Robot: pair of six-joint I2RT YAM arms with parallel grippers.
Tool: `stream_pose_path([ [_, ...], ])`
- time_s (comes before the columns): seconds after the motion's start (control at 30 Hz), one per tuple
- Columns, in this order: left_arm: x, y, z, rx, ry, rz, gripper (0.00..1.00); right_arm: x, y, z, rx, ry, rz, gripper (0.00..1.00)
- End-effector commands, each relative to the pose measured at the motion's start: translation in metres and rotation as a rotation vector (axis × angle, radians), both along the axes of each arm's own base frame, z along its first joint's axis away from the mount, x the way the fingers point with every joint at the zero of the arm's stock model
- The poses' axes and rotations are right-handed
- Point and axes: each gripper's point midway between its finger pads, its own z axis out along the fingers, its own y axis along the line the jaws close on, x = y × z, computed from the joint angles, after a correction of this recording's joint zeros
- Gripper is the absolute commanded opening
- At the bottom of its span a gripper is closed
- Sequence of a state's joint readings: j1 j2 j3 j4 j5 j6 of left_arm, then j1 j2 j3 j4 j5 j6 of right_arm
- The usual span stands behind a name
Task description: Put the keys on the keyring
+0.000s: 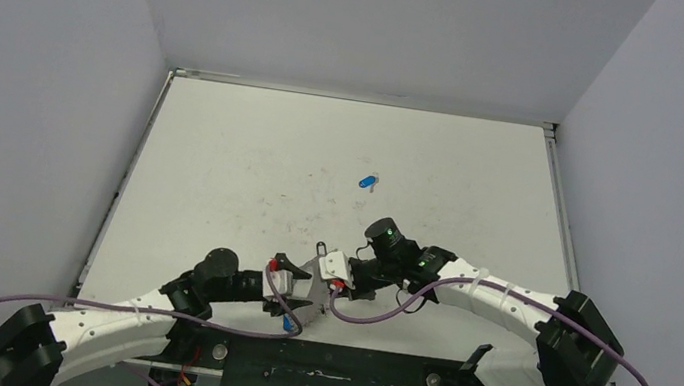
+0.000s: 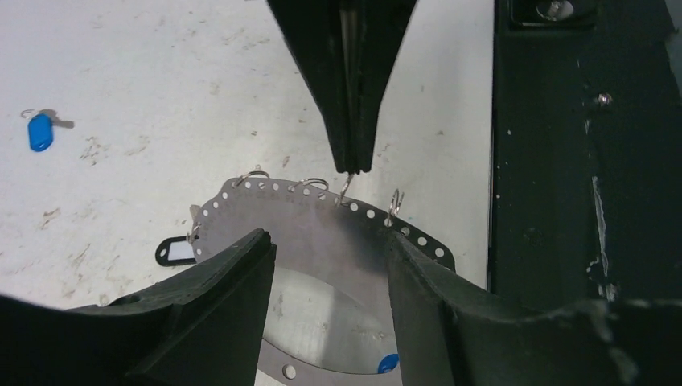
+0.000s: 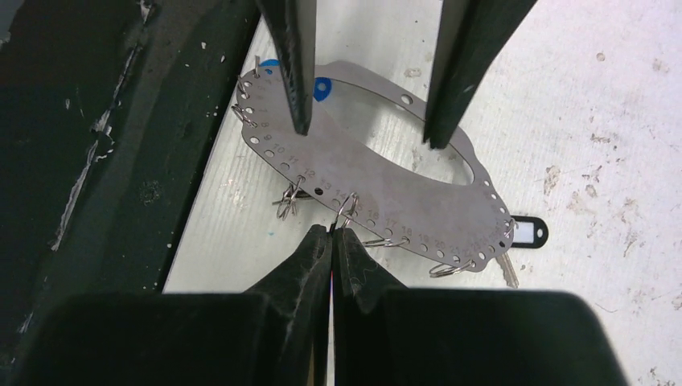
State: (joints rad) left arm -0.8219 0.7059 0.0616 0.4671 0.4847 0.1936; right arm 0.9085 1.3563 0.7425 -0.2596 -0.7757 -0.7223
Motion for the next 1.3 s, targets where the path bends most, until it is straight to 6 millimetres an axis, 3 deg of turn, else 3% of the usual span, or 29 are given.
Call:
stream_pose_path([
  [0.0,0.005,-0.020,0.029,-0.034,-0.174,-0.060,0.50,-0.002,0.010,0.034,0.109,-0.032,0.049,0.00],
  [0.2,0.004,-0.037,0.030,-0.041,-0.184,-0.106,0.34,-0.003,0.009,0.036,0.109,-0.032,0.050,0.00],
  [0.33,0.005,-0.042,0.033,-0.051,-0.186,-0.107,0.29,-0.003,0.009,0.036,0.107,-0.033,0.050,0.00],
  [0.6,0.001,-0.044,0.031,-0.049,-0.173,-0.125,0.29,-0.002,0.010,0.036,0.106,-0.036,0.048,0.00],
  [0.93,-0.004,-0.043,0.017,0.004,-0.154,-0.155,0.36,-0.001,0.009,0.034,0.098,-0.037,0.042,0.00],
  [1.13,-0.001,-0.040,0.012,0.041,-0.120,-0.131,0.39,0.019,0.001,0.019,0.064,-0.068,-0.123,0.00],
  [1.2,0.000,-0.038,0.010,0.048,-0.094,-0.113,0.41,0.027,-0.001,0.018,0.091,-0.086,-0.201,0.10],
  [1.27,0.000,-0.037,0.008,0.055,-0.076,-0.104,0.41,0.034,-0.003,0.018,0.130,-0.088,-0.291,0.30],
])
